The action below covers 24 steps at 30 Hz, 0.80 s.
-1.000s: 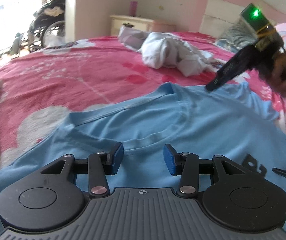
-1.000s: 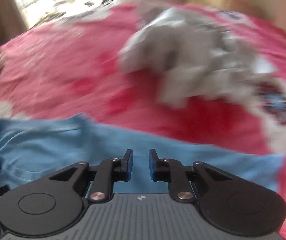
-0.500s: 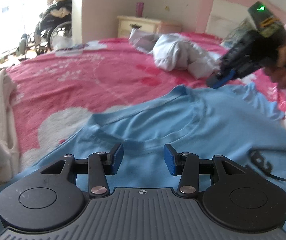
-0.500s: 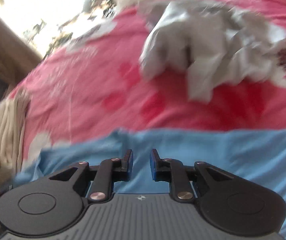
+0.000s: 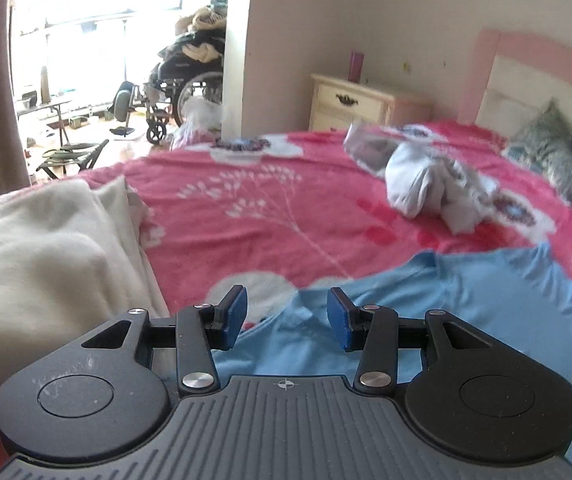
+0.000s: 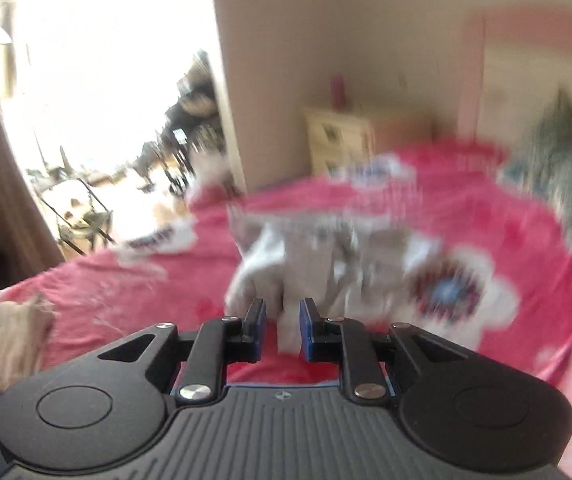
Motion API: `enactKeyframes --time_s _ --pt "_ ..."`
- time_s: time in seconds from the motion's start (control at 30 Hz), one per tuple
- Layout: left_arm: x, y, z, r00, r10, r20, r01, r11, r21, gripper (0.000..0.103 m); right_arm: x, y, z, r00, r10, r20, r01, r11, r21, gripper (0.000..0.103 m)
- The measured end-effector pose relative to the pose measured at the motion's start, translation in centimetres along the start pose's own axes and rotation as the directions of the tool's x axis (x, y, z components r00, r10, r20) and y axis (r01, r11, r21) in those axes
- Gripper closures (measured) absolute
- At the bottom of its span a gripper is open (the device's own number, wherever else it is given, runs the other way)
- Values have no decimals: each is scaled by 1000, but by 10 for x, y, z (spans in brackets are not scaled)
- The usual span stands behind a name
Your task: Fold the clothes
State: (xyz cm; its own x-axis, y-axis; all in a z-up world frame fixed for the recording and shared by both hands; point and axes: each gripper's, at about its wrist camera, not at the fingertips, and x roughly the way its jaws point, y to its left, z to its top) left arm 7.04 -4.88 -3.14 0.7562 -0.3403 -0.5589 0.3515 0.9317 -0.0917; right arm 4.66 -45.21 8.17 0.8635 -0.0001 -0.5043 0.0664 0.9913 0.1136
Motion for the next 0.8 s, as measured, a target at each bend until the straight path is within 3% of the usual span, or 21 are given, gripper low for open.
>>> enactKeyframes --time_s 0.1,0.17,0.3,0.37,0.47,0.57,0.63,0.73,0.8 --pt "-27 -18 2 999 -44 8 44 998 41 59 -71 1 2 998 38 56 -34 997 -67 83" --pt "-47 -37 -4 994 -105 -16 106 990 93 59 -111 2 -8 998 60 36 -56 993 -103 83" --pt "-76 -79 -55 963 -211 -170 243 951 194 58 -143 4 -52 990 35 -138 -57 985 -164 83" --pt "-91 -100 -81 934 -255 -251 314 920 234 58 -140 4 -82 975 13 -223 -53 984 -172 83" --pt "-112 -132 -120 876 -306 -373 421 862 282 58 -121 2 -126 947 -16 -321 -28 991 -134 83" --pt "-123 -145 -154 836 -317 -449 473 830 296 58 -100 -2 -166 914 -38 -403 -1 995 -96 84" --pt "-125 -139 -173 815 -313 -487 486 828 279 58 -85 -9 -185 902 -55 -427 27 997 -72 84" --pt "-122 -128 -190 791 -294 -537 475 848 235 58 -66 -31 -210 885 -86 -458 98 995 1 84" --pt "-118 -113 -199 770 -286 -571 459 870 183 58 -50 -49 -228 849 -144 -509 188 982 36 84"
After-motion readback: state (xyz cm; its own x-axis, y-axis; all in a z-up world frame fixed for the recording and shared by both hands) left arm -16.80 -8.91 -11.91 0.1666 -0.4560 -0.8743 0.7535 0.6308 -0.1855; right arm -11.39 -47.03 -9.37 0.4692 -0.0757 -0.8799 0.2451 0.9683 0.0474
